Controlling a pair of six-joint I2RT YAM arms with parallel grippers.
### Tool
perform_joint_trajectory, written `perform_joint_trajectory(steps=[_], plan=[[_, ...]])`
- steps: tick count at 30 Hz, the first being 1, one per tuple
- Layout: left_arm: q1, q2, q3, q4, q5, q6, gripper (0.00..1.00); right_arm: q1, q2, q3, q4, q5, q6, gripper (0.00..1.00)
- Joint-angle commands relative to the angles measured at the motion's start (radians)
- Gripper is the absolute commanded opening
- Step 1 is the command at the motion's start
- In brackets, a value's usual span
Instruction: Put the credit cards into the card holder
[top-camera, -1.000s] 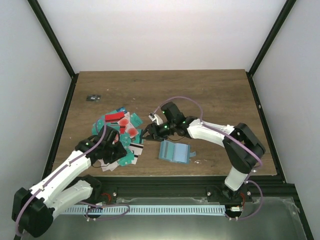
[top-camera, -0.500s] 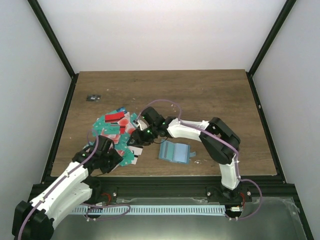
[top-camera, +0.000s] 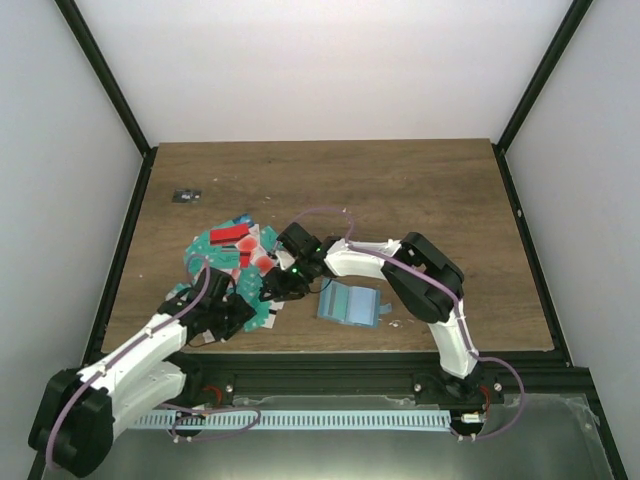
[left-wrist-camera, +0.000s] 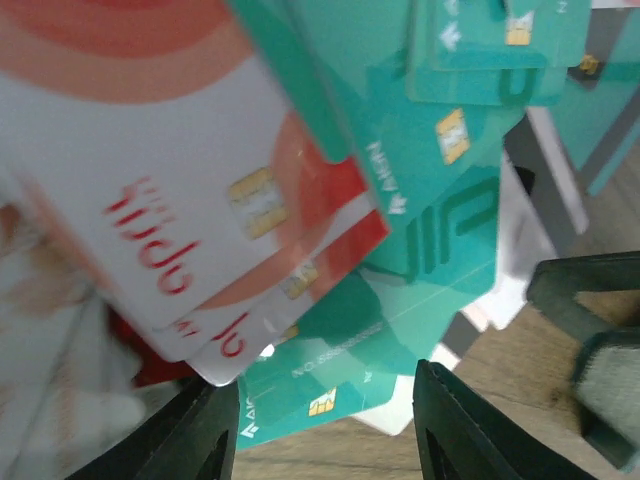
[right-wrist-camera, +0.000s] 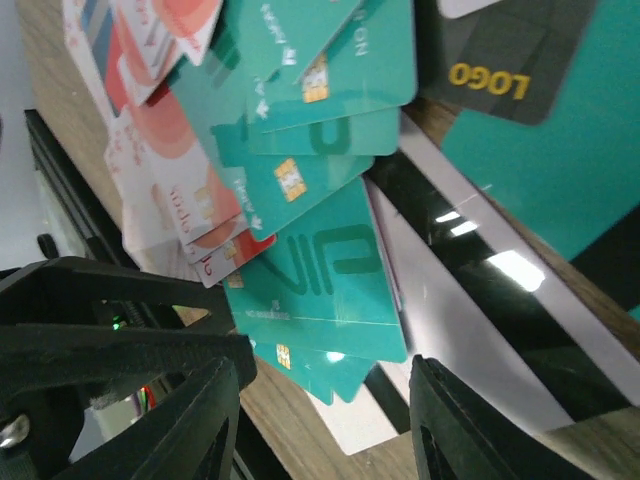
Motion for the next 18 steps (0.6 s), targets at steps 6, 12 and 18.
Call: perform_joint_trajectory(steps=[6, 12, 18], plan=[[-0.003, 0.141, 0.006, 0.25, 0.13, 0.023, 0.49, -0.053, -0.058, -0.013, -0.074, 0.111, -0.03, 0.49], [-0.064, 0.317, 0.077, 0.419, 0.205, 0.033, 0.46, -0.114, -0.097, -0.059, -0.053, 0.085, -0.04, 0.49], [-0.155, 0.458, 0.218, 0.44, 0.226, 0.077, 0.45, -0.158, -0.137, -0.073, -0.049, 0.089, -0.035, 0.5]])
